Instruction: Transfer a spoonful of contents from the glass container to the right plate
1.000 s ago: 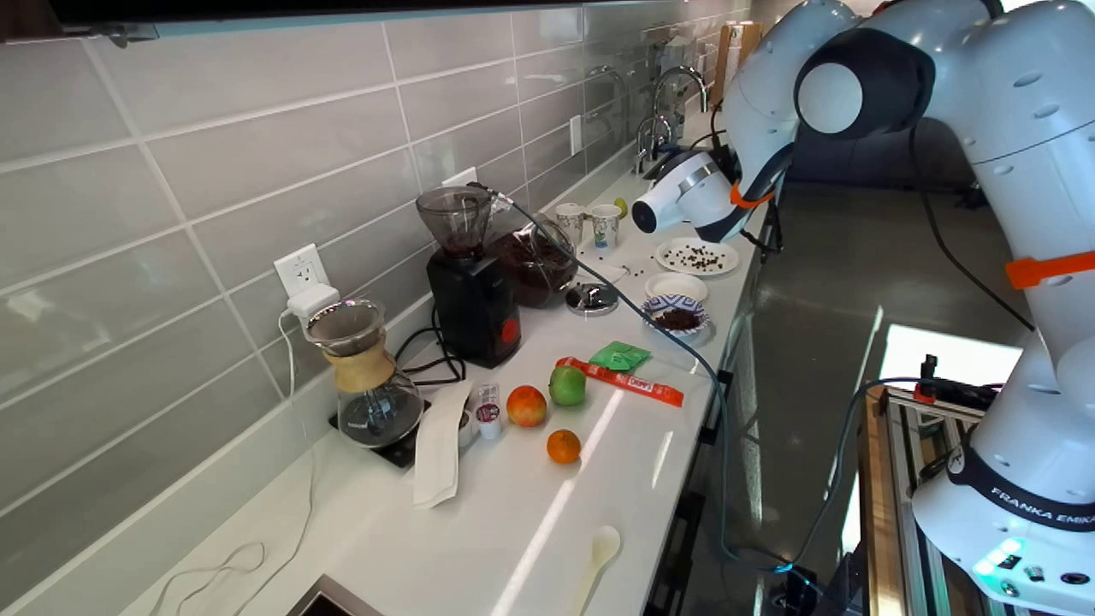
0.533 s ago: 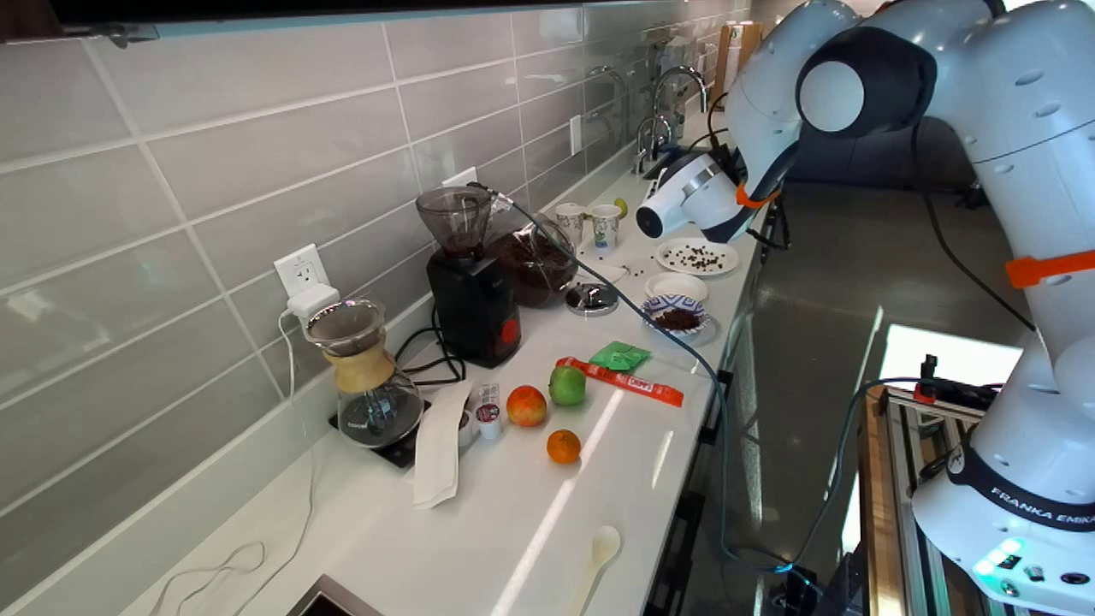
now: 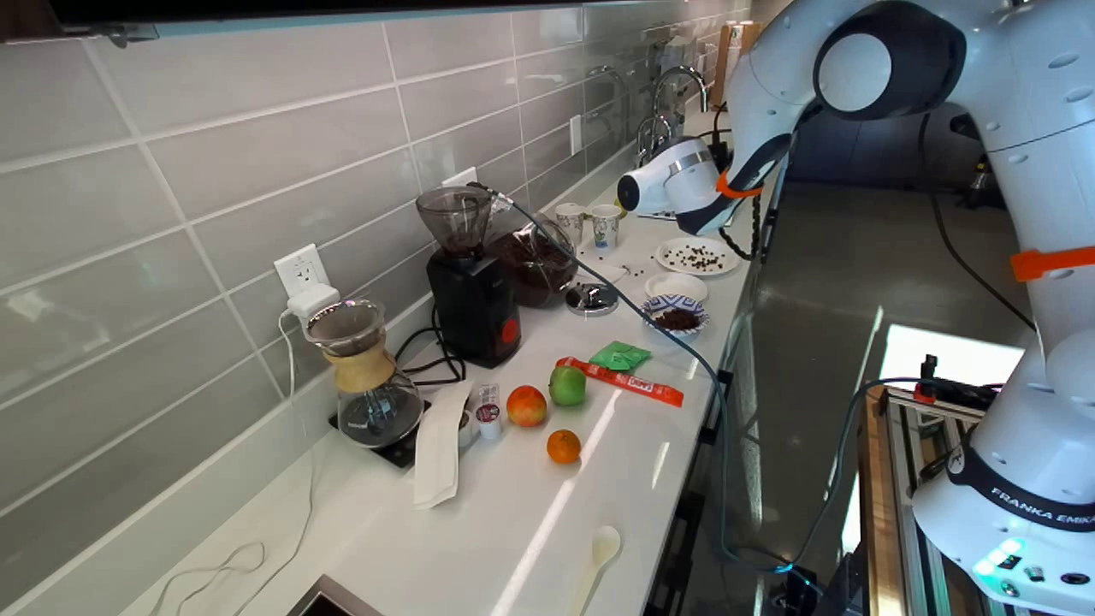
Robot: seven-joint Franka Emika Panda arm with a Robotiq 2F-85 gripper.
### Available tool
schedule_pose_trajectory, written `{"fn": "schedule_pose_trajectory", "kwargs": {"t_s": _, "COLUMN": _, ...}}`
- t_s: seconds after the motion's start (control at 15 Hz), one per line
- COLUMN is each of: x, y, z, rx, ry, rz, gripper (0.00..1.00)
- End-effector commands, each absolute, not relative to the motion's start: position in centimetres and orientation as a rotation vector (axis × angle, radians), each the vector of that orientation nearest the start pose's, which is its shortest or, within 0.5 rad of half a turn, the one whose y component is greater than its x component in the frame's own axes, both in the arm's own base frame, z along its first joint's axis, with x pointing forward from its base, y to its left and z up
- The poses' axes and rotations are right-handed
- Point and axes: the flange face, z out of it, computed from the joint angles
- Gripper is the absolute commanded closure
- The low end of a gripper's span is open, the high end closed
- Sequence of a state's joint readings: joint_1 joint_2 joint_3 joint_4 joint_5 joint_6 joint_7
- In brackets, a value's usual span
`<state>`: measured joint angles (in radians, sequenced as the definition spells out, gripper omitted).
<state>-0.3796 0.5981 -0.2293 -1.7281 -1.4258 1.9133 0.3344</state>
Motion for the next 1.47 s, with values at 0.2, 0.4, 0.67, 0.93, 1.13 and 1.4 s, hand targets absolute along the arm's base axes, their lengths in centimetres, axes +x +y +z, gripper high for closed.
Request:
{"fn": "schedule_pose_trajectory", "kwargs": {"t_s": 0.2, "x": 53.9, "y": -40.8, "z": 29.7, "rx": 2.119, "ry": -0.254, "rz": -0.487, "gripper": 0.98}}
{"fn": "schedule_pose_trajectory", "kwargs": {"t_s": 0.4, "x": 55.5, "y": -39.8, "z": 29.7, "rx": 2.248, "ry": -0.366, "rz": -0.418, "gripper": 0.98}}
{"fn": "schedule_pose_trajectory", "kwargs": {"t_s": 0.67, "x": 58.1, "y": -38.8, "z": 29.8, "rx": 2.415, "ry": -0.476, "rz": -0.235, "gripper": 0.98}}
{"fn": "schedule_pose_trajectory", "kwargs": {"t_s": 0.93, "x": 59.0, "y": -38.1, "z": 30.3, "rx": 2.468, "ry": -0.513, "rz": -0.136, "gripper": 0.92}}
{"fn": "schedule_pose_trajectory", "kwargs": {"t_s": 1.13, "x": 59.6, "y": -38.0, "z": 30.4, "rx": 2.504, "ry": -0.543, "rz": -0.080, "gripper": 0.92}}
{"fn": "schedule_pose_trajectory", "kwargs": {"t_s": 1.4, "x": 61.0, "y": -38.4, "z": 30.3, "rx": 2.496, "ry": -0.486, "rz": 0.034, "gripper": 0.98}}
